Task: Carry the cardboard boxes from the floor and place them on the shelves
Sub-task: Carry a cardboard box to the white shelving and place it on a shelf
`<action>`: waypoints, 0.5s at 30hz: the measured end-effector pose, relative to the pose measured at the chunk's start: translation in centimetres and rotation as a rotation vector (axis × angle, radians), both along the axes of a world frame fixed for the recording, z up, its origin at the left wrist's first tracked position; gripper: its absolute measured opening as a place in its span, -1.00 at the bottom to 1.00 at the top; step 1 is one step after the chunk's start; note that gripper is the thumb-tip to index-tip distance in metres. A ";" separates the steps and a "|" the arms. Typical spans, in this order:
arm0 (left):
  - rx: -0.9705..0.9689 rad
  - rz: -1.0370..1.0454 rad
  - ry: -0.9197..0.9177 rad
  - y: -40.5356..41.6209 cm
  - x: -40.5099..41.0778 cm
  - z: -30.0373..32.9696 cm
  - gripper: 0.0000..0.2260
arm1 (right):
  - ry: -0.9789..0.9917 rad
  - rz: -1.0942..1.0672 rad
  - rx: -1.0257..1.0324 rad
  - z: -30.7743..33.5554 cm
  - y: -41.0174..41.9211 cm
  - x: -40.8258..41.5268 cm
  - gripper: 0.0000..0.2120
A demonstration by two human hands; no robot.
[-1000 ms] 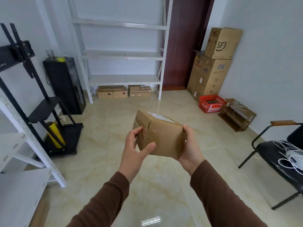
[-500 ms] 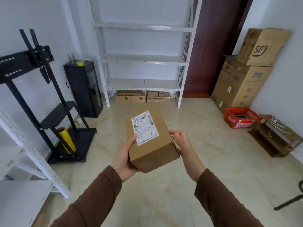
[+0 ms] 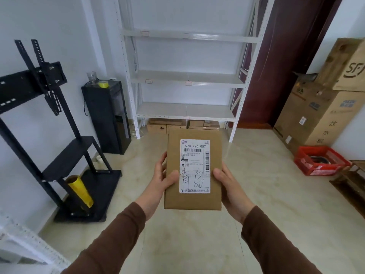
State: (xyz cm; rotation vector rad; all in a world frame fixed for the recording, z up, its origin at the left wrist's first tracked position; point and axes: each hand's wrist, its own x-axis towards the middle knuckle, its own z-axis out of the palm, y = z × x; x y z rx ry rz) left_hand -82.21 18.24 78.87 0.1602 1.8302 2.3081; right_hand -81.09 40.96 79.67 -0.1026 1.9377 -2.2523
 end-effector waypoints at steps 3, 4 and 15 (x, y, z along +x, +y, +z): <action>0.060 0.008 -0.047 -0.4 -6.1 0.7 -0.29 | -0.004 -0.025 -0.009 0.0 -0.3 -5.4 -0.39; 0.066 0.007 -0.055 -0.4 -8.1 0.8 -0.32 | -0.004 -0.037 -0.005 -0.1 -0.4 -7.3 -0.38; 0.029 0.052 -0.107 0.8 -33.9 0.9 -0.39 | -0.095 -0.151 -0.045 -1.4 -0.4 -34.3 -0.45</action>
